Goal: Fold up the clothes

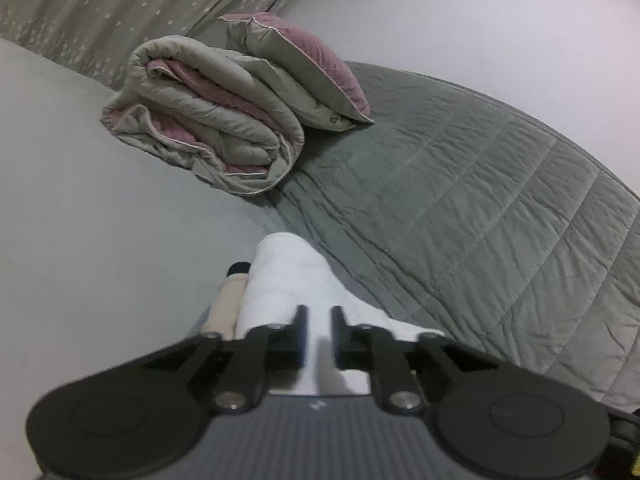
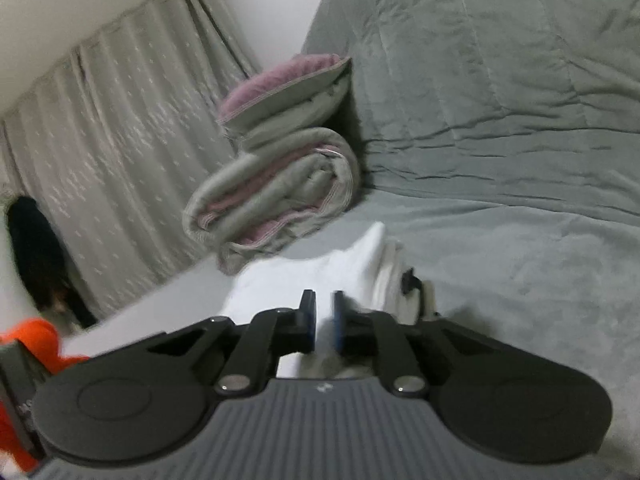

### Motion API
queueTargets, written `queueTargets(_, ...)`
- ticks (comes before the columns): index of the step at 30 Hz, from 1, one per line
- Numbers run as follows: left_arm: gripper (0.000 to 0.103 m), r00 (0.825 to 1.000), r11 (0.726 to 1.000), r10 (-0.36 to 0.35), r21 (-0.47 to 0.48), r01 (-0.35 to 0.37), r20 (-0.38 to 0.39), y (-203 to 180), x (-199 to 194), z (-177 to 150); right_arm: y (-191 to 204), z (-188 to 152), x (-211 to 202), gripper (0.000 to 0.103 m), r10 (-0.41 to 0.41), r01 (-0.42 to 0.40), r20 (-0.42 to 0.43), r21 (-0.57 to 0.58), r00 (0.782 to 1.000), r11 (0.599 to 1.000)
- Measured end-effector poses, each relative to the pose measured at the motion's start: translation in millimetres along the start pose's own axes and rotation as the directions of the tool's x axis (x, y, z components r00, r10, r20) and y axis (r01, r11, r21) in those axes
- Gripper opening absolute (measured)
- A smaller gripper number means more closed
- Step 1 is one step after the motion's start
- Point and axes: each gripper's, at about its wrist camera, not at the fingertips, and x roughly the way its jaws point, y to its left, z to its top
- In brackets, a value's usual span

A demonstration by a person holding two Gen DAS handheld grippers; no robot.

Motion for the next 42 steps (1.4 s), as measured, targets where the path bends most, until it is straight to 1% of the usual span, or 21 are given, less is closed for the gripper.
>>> queueTargets(1,0.039,1.000,1.000,0.020,0.010,-0.020,-0.016,-3.8,-8.2,1.4,2.2,3.7,-4.7,0.031,-0.005,0.005,0.008,-0.003,1.000,1.000)
queueTargets(2,0.041,0.999,0.999,0.040,0.020,-0.040,-0.032,-7.6,-16.5,2.8,6.4,4.7,-10.9,0.040,-0.020,0.020,0.015,-0.014,1.000,1.000)
queueTargets(3,0.044,0.997,0.998,0.061,0.030,-0.060,-0.048,-11.4,-24.7,4.2,12.1,3.8,-18.2,0.055,-0.042,0.043,0.022,-0.030,0.999,0.999)
queueTargets(4,0.047,0.995,0.996,0.081,0.041,-0.079,-0.064,-15.2,-33.0,5.6,17.7,2.9,-25.5,0.058,-0.063,0.065,0.029,-0.046,0.998,0.997)
queueTargets(5,0.049,0.992,0.994,0.102,0.052,-0.098,-0.079,-19.1,-41.2,6.9,22.1,4.0,-30.3,0.058,-0.079,0.081,0.024,-0.050,0.997,0.995)
queueTargets(10,0.064,0.967,0.975,0.206,0.112,-0.191,-0.152,-38.1,-82.5,13.9,37.5,17.8,-44.0,0.058,-0.127,0.126,-0.056,-0.030,0.990,0.992)
queueTargets(11,0.066,0.960,0.970,0.227,0.125,-0.208,-0.166,-41.9,-90.7,15.3,40.2,20.8,-46.4,0.058,-0.134,0.133,-0.075,-0.026,0.988,0.991)
queueTargets(13,0.075,0.944,0.958,0.270,0.152,-0.243,-0.192,-49.5,-105.7,17.3,47.3,21.1,-53.0,0.063,-0.147,0.145,-0.116,-0.031,0.982,0.989)
queueTargets(14,0.077,0.934,0.950,0.295,0.172,-0.262,-0.203,-53.3,-110.2,16.7,51.0,20.6,-56.4,0.064,-0.153,0.150,-0.137,-0.036,0.979,0.988)
queueTargets(17,0.088,0.903,0.923,0.362,0.221,-0.314,-0.231,-63.2,-124.0,13.5,62.4,17.1,-68.3,0.066,-0.177,0.167,-0.194,-0.068,0.965,0.984)
queueTargets(18,0.092,0.892,0.916,0.380,0.230,-0.328,-0.244,-65.2,-128.0,12.1,65.8,14.7,-73.5,0.071,-0.184,0.170,-0.206,-0.083,0.961,0.982)
queueTargets(19,0.094,0.883,0.910,0.396,0.239,-0.340,-0.253,-67.0,-131.7,10.5,68.7,11.9,-79.5,0.078,-0.190,0.172,-0.214,-0.099,0.958,0.980)
queueTargets(20,0.096,0.873,0.902,0.413,0.248,-0.353,-0.258,-69.1,-135.4,8.7,71.7,9.0,-85.4,0.082,-0.195,0.173,-0.222,-0.115,0.955,0.978)
queueTargets(22,0.102,0.848,0.880,0.457,0.278,-0.386,-0.269,-72.9,-141.2,3.9,74.8,4.5,-96.1,0.102,-0.200,0.173,-0.227,-0.135,0.953,0.976)
queueTargets(26,0.102,0.792,0.838,0.530,0.335,-0.432,-0.303,-76.2,-146.1,-7.5,78.3,-1.5,-108.8,0.103,-0.219,0.183,-0.252,-0.158,0.943,0.970)
queueTargets(28,0.102,0.771,0.835,0.539,0.340,-0.433,-0.339,-75.0,-146.2,-12.3,78.9,-3.1,-110.1,0.103,-0.231,0.192,-0.288,-0.158,0.929,0.969)
queueTargets(30,0.102,0.744,0.829,0.552,0.346,-0.440,-0.377,-73.6,-143.9,-16.3,78.8,-5.9,-110.4,0.103,-0.236,0.191,-0.318,-0.167,0.918,0.967)
queueTargets(34,0.102,0.706,0.802,0.591,0.384,-0.459,-0.391,-74.9,-138.2,-25.1,82.7,-13.9,-112.7,0.103,-0.247,0.185,-0.352,-0.199,0.903,0.962)
queueTargets(37,0.102,0.686,0.783,0.615,0.400,-0.475,-0.390,-76.4,-134.9,-31.2,81.7,-16.6,-110.1,0.103,-0.244,0.177,-0.391,-0.199,0.887,0.964)
queueTargets(40,0.102,0.683,0.786,0.613,0.393,-0.477,-0.397,-75.1,-132.8,-35.7,79.2,-18.8,-112.4,0.103,-0.242,0.174,-0.407,-0.197,0.881,0.965)
queueTargets(42,0.102,0.676,0.783,0.618,0.397,-0.480,-0.401,-74.9,-130.3,-39.3,76.8,-19.9,-112.5,0.103,-0.250,0.181,-0.413,-0.198,0.876,0.963)
